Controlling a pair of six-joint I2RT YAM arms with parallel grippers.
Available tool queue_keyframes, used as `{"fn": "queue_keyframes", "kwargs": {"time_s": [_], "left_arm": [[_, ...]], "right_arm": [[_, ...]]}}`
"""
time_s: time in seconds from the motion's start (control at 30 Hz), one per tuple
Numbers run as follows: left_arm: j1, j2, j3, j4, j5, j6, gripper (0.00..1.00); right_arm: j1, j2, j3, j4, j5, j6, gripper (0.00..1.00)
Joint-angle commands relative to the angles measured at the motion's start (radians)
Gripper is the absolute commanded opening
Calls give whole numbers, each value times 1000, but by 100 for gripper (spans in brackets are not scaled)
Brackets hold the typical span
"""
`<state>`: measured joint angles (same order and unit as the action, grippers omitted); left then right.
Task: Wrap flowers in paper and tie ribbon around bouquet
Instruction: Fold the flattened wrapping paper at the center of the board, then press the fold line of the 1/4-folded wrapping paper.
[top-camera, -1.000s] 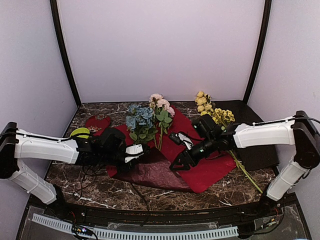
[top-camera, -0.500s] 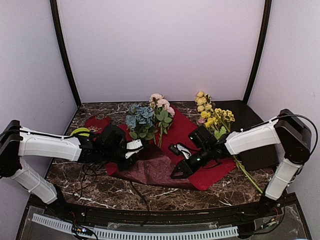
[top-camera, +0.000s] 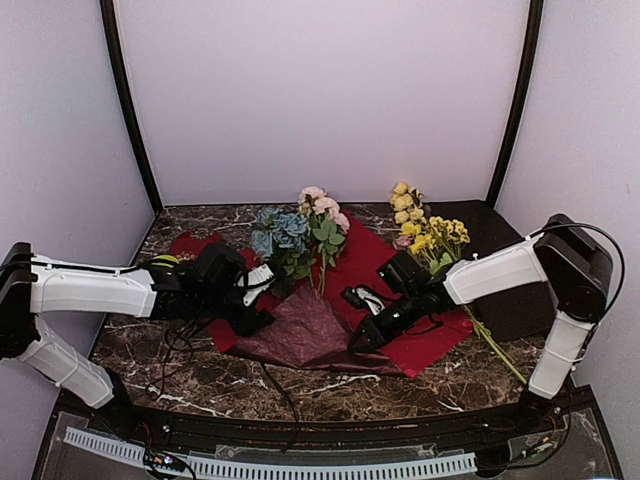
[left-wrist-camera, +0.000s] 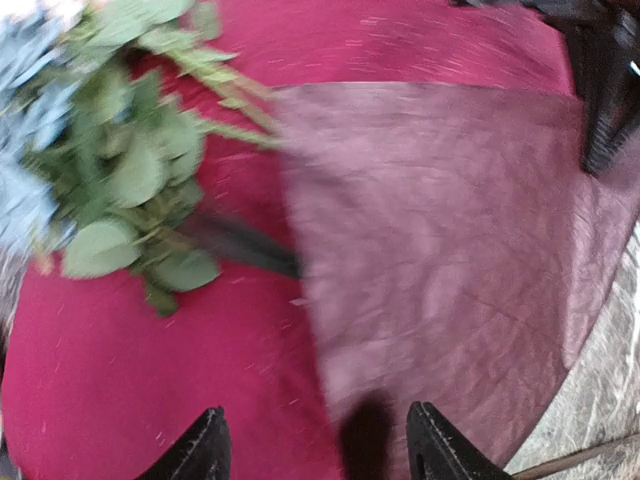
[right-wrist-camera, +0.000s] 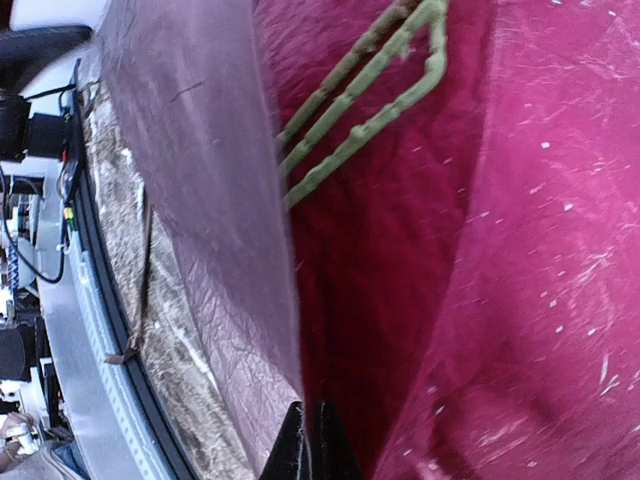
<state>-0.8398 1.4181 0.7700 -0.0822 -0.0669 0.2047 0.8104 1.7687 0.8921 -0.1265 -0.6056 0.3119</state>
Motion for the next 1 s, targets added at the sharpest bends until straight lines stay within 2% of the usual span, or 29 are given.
{"fn": "queue_keyframes", "kwargs": {"time_s": [0.0,0.13,0.27,0.37,0.63,0.8,0.87,0.97], "left_arm": [[84,-31,16,-149,-172,-264,61],[155,39,-4,-174,-157,-427,54],[157,170,17,-219,-67,-483,44],[157,226,14,-254,-34,-514,42],[157,137,-130,-232,44,-622,40],[155,58,-161,-258,13,-620,40],[155,29,-140,-290,-21,-607,43],[149,-18,-83,-314,-44,-565,52]], "right_arm": [[-8,21,51,-52,27,-24,0],[-9,22,76,-101,46,-50,0],[-8,17,81,-148,63,-69,0],[-8,-1,69,-159,61,-74,0],[-11,-42,59,-224,64,-100,0],[-26,-30,108,-264,76,-125,0],[-38,-23,128,-277,82,-133,0],[-46,-15,154,-297,76,-149,0]]}}
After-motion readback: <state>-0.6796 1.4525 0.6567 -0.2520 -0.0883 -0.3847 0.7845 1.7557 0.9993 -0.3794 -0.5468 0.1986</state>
